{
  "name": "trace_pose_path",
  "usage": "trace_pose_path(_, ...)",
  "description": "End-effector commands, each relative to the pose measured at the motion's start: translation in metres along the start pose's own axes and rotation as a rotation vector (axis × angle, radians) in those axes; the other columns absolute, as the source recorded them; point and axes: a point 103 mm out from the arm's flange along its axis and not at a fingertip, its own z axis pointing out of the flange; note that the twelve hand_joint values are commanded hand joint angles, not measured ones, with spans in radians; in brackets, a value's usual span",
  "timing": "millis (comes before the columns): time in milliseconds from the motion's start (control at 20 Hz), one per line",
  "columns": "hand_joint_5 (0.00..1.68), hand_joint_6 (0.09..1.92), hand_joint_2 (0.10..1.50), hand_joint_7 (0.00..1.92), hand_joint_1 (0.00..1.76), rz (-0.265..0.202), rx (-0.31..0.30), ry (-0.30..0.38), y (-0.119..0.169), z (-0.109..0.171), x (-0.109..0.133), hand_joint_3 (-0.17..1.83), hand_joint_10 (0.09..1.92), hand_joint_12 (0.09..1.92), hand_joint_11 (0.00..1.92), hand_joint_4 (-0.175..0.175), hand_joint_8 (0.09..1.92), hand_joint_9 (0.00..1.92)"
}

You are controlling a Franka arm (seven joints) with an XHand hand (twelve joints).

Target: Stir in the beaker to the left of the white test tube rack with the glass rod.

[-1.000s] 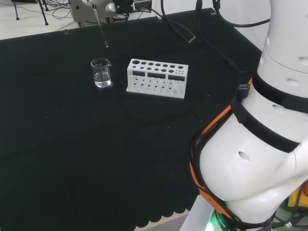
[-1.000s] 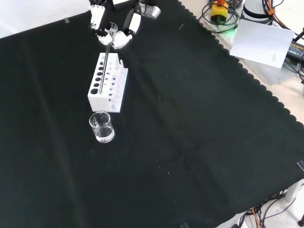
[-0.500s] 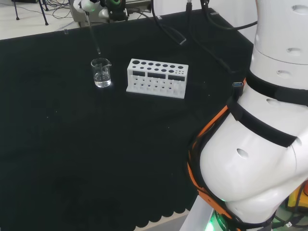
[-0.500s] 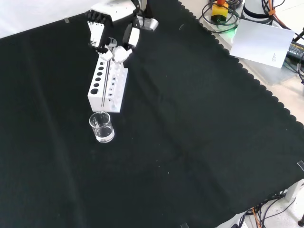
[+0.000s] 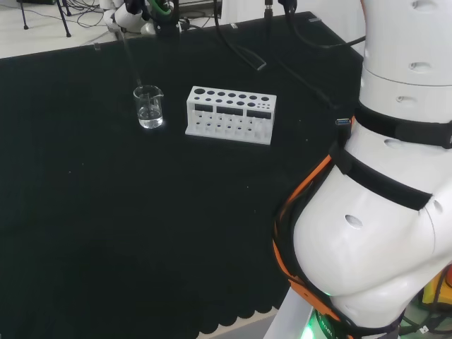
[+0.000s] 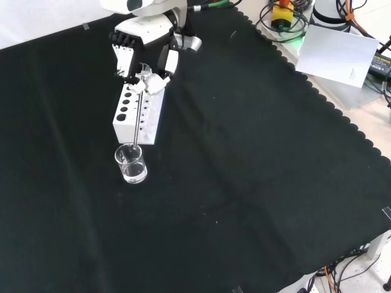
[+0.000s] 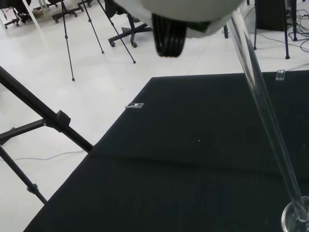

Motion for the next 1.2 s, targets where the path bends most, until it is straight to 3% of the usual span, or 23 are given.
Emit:
trace_pose_path(50,1.0,0.92,0.71,1.11,1.29,-0.001,-0.001,0.018,0.005,0.007,-0.01,0.79,1.0,0.84,1.68,-0.175,1.3,1.62)
trace_pose_path(300,1.0,0.92,0.71,1.11,1.3,0.003,0.016,0.022,0.008,0.009,-0.015,0.79,1.0,0.84,1.68,-0.175,1.3,1.62)
trace_pose_path(800,1.0,0.92,0.71,1.11,1.3,0.042,0.036,0.018,0.011,0.035,-0.053,0.79,1.0,0.84,1.68,-0.175,1.3,1.62)
trace_pose_path(1200,1.0,0.92,0.71,1.11,1.3,0.053,0.064,0.012,0.007,0.054,-0.069,0.79,1.0,0.84,1.68,-0.175,1.3,1.62)
